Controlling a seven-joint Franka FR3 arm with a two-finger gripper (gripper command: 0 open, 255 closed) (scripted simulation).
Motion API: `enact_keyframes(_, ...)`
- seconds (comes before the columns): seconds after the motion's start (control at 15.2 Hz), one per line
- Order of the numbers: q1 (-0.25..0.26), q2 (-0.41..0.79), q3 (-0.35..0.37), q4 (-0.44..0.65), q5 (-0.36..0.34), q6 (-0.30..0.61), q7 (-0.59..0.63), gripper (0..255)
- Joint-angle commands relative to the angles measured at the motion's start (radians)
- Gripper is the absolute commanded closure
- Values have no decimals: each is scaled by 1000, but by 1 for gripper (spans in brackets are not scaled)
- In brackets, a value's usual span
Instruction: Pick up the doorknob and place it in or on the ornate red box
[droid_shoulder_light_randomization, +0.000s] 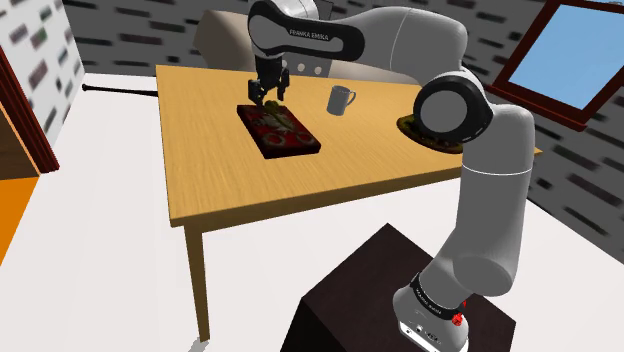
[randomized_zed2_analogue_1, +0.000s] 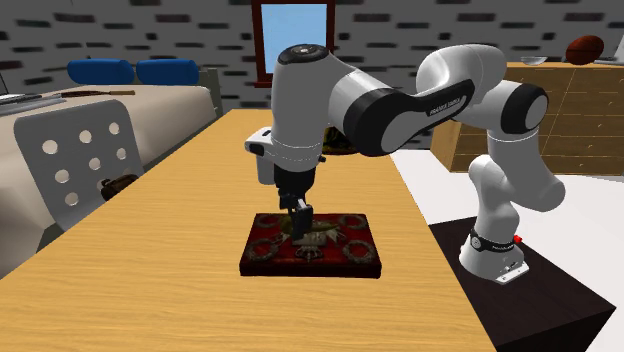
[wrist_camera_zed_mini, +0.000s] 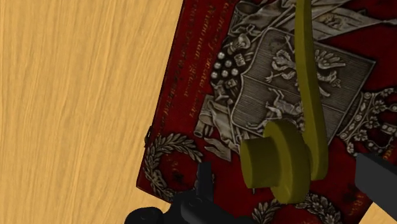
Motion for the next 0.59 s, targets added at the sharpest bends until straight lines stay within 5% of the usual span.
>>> enact_keyframes(0.0, 0, 0, 0, 0, 0, 0, 0, 0)
enact_keyframes(0.33, 23, 50, 2, 203, -2, -155, -14, 0)
enact_keyframes(0.53, 23, 49, 2, 203, -2, -155, -14, 0)
